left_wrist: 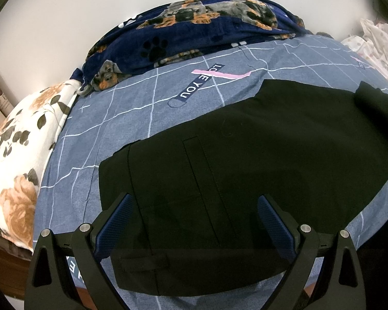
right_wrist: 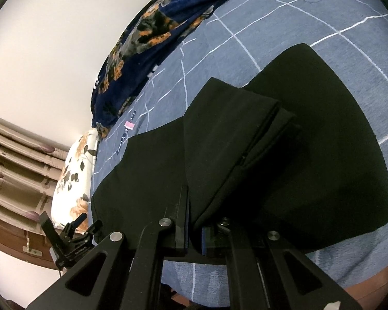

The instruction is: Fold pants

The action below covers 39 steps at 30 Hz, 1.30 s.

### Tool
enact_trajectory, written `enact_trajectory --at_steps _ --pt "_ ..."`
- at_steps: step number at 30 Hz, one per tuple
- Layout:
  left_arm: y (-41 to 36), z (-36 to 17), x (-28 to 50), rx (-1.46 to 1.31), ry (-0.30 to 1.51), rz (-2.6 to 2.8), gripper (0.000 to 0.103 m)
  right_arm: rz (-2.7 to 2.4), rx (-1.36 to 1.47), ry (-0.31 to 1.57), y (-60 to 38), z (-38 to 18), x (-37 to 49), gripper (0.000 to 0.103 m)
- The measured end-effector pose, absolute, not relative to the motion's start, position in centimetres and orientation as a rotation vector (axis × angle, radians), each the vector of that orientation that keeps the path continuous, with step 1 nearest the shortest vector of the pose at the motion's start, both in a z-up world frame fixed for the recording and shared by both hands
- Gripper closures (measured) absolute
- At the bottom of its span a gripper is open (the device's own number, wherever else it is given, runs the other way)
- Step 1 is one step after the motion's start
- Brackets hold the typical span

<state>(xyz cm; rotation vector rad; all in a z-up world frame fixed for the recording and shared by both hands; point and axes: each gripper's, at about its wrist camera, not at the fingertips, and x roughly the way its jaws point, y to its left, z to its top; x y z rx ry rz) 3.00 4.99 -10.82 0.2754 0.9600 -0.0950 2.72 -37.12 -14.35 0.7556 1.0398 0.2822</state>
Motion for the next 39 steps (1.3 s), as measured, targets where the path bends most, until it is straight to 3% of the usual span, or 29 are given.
enact_trajectory --at_steps 39 --pt "4.9 -10.9 3.0 0.279 0.963 -0.093 0.007 0.266 0.570 1.066 -34.7 -13.4 2.6 0.093"
